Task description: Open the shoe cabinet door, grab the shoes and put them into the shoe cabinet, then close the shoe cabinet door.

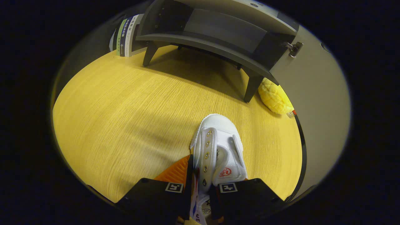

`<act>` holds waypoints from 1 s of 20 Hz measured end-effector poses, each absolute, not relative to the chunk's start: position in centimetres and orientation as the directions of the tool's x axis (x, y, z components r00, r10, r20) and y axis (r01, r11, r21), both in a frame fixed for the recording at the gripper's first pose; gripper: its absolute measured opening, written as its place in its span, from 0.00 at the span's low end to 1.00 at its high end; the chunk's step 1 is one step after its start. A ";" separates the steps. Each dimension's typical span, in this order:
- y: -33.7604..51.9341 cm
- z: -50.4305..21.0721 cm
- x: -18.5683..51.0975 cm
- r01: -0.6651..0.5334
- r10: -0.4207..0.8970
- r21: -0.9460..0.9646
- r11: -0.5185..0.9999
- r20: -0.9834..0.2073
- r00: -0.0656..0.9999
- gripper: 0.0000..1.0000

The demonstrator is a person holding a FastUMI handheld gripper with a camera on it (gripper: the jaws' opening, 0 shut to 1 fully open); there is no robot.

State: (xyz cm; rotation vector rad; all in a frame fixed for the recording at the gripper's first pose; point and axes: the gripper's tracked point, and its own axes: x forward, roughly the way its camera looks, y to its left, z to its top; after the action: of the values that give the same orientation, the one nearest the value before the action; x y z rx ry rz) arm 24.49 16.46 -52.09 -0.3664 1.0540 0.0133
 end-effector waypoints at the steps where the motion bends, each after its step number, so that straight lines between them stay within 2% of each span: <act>1: 16.4 -52.5 24.7 -0.197 -0.148 -0.276 0.941 -0.857 0.493 0.23; 2: 16.5 -52.2 24.6 -0.201 -0.131 -0.257 0.945 -0.863 0.489 0.18; 3: 16.5 -52.1 24.7 -0.194 -0.113 -0.230 0.954 -0.871 0.479 0.17; 4: 16.8 -52.0 24.5 -0.191 -0.086 -0.195 0.962 -0.881 0.464 0.11; 8: 17.0 -51.8 24.3 -0.188 -0.032 -0.131 0.973 -0.892 0.451 0.03; 11: 18.3 -50.2 24.2 -0.153 0.008 -0.073 0.985 -0.882 0.471 0.03; 16: 19.6 -45.0 25.2 -0.195 -0.005 -0.143 0.970 -0.818 0.575 0.03; 20: 20.5 -39.4 25.7 -0.173 0.019 -0.115 0.978 -0.780 0.626 0.03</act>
State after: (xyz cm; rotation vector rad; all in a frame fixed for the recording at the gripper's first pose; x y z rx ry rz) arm 25.66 20.55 -39.37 -0.1855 0.8895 0.1105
